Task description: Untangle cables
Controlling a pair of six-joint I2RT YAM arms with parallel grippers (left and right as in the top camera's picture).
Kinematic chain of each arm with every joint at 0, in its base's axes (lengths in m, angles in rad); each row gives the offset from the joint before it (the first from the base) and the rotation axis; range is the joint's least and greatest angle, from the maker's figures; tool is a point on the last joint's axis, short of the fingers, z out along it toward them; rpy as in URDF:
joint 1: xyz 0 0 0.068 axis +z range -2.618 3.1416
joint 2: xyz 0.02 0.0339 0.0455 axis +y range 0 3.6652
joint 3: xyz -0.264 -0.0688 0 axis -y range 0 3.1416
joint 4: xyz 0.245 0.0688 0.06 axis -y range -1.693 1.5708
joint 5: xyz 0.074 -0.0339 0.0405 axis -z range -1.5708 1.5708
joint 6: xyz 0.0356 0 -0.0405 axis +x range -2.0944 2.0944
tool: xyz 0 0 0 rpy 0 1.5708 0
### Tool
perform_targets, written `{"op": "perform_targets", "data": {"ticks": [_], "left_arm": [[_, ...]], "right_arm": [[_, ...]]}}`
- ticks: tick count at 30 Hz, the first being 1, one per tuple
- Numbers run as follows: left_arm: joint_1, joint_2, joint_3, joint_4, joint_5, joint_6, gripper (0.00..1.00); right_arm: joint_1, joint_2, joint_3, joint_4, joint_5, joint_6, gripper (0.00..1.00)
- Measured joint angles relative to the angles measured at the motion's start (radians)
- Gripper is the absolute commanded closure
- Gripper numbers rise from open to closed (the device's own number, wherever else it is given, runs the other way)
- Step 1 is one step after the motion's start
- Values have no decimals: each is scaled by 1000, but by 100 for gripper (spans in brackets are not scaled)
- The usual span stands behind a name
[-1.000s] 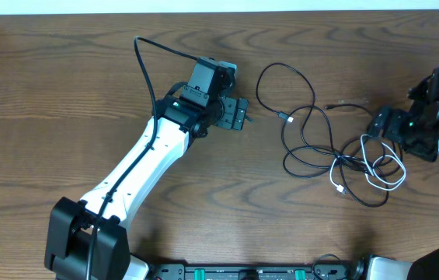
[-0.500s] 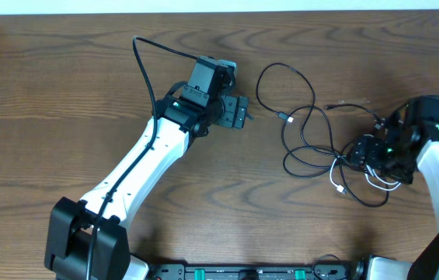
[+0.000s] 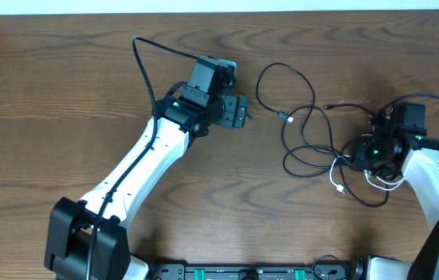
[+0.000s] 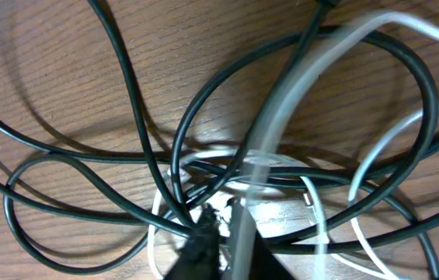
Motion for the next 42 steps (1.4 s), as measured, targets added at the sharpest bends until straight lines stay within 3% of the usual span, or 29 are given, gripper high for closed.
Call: {"op": "perform_targets", "data": {"ticks": [8,16,22,28,36,42], "left_arm": [[0,0,0,0,0,0,9],[0,0,0,0,0,0,9],[0,0,0,2,0,0,9],[0,0,0,1,0,0,9],[0,0,0,0,0,0,9],[0,0,0,0,0,-3,9]], "right_arm": [[0,0,0,5,-12,6,99],[0,0,57,2,-182,30,99],[1,0,381,-63,-367,77,99],[2,0,671,-75,-417,134,99],[3,0,958,-48,-389,189,99],[3,0,1078,-6,-290,206,99]]}}
